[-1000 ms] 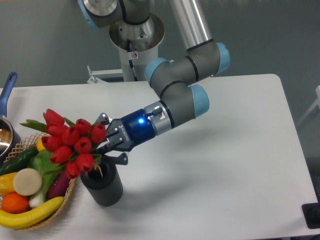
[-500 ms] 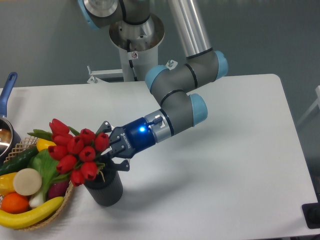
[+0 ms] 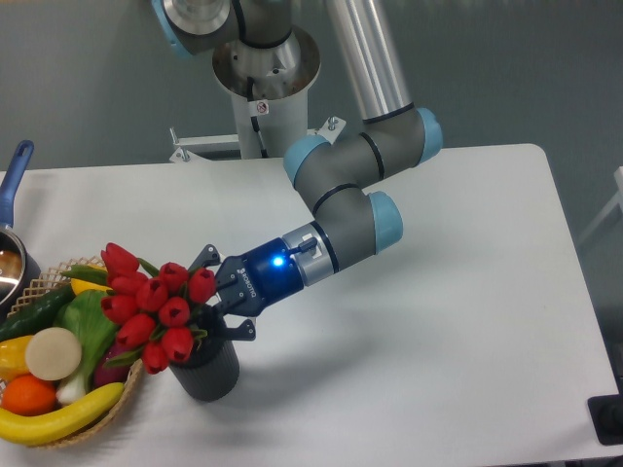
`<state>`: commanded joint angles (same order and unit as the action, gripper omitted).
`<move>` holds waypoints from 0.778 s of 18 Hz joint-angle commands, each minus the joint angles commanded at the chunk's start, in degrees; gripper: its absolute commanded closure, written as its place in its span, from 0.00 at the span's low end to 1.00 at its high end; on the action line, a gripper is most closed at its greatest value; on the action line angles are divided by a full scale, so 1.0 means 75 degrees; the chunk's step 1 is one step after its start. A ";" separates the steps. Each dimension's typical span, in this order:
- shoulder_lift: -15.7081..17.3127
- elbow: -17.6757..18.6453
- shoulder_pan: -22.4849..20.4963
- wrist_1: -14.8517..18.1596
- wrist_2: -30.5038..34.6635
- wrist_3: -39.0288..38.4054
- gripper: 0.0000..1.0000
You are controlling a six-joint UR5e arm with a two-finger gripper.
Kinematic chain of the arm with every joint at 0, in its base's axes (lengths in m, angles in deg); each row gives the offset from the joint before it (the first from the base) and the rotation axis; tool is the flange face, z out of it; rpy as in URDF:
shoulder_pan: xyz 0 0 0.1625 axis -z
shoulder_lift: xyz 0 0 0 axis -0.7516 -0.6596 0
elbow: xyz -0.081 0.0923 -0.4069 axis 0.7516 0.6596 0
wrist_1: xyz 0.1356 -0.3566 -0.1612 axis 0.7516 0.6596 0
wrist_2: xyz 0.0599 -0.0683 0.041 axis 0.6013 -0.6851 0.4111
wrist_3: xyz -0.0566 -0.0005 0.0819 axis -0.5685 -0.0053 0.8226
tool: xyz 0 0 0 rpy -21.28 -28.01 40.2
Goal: Insert the flowers into the vase
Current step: 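Push the tulip bunch further down into the vase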
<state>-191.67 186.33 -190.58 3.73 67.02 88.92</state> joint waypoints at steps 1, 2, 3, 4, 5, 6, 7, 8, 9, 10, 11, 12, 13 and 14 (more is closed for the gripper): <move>0.0000 0.0012 0.0000 0.0000 0.0105 0.0000 0.65; 0.0000 0.0012 0.0000 0.0000 0.0187 0.0000 0.61; 0.0000 0.0012 0.0000 0.0000 0.0188 0.0000 0.56; 0.0000 0.0012 0.0000 0.0000 0.0188 0.0000 0.48; 0.0000 0.0012 0.0000 0.0000 0.0188 0.0000 0.41; 0.0000 0.0012 0.0000 0.0000 0.0200 0.0000 0.40; 0.0000 0.0012 0.0000 -0.0012 0.0200 0.0000 0.35; 0.0011 0.0012 -0.0012 -0.0012 0.0200 0.0023 0.23; 0.0035 0.0023 -0.0012 0.0000 0.0200 0.0070 0.20; 0.0047 0.0070 -0.0012 -0.0012 0.0200 0.0105 0.15; 0.0070 0.0082 -0.0023 -0.0012 0.0200 0.0105 0.10; 0.0082 0.0082 -0.0035 0.0000 0.0200 0.0105 0.06; 0.0082 0.0094 -0.0047 0.0000 0.0200 0.0105 0.00; 0.0094 0.0082 -0.0047 -0.0012 0.0200 0.0105 0.00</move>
<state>-190.97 186.95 -190.94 3.64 68.52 89.71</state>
